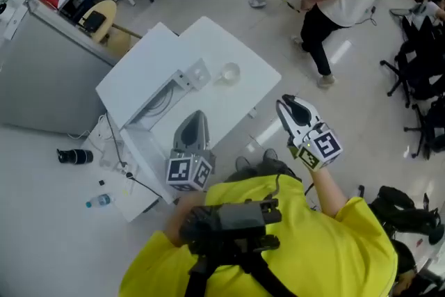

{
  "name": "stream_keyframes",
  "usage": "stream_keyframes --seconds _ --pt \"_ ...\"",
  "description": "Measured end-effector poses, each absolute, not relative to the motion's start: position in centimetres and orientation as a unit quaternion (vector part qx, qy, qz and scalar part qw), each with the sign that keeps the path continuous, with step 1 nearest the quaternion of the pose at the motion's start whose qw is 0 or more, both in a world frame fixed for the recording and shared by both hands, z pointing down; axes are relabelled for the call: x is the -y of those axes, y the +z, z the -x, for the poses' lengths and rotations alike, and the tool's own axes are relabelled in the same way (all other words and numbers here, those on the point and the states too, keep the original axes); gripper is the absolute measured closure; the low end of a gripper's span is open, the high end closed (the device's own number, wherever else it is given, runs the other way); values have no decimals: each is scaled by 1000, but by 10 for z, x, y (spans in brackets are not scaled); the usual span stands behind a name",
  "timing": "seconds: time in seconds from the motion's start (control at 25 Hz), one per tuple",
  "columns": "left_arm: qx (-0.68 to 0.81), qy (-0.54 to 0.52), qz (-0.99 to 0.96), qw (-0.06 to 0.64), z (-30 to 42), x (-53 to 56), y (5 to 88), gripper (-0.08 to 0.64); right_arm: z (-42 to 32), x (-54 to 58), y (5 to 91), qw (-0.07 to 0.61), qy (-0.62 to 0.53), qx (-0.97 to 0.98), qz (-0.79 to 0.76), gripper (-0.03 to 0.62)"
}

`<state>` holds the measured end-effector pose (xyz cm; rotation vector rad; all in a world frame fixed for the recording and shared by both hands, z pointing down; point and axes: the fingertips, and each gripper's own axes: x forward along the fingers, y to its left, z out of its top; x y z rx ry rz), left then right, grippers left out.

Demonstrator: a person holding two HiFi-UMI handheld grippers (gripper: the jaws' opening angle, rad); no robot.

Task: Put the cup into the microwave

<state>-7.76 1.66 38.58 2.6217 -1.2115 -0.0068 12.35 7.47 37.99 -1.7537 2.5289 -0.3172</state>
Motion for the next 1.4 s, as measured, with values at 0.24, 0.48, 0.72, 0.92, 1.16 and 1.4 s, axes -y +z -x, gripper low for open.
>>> stream_keyframes --seconds 0.24,0.48,0.72,0.92,1.16,1.4 --pt "523 28 -838 155 131 11 432 566 -88 17 457 -58 -121 -858 496 235" --pt "581 42 -794 175 139 40 481 566 -94 101 598 -156 -135 -853 480 64" --pt "587 67 -774 229 113 79 549 566 -81 174 707 -196 -149 -852 461 5" --pt "584 84 -769 247 110 105 573 566 -63 205 766 -220 -164 -844 461 34" --pt "586 101 -765 248 125 111 584 566 -57 222 765 -212 -167 -834 482 109" --pt "602 86 -757 239 146 107 569 566 -48 180 665 -189 -146 -857 457 110"
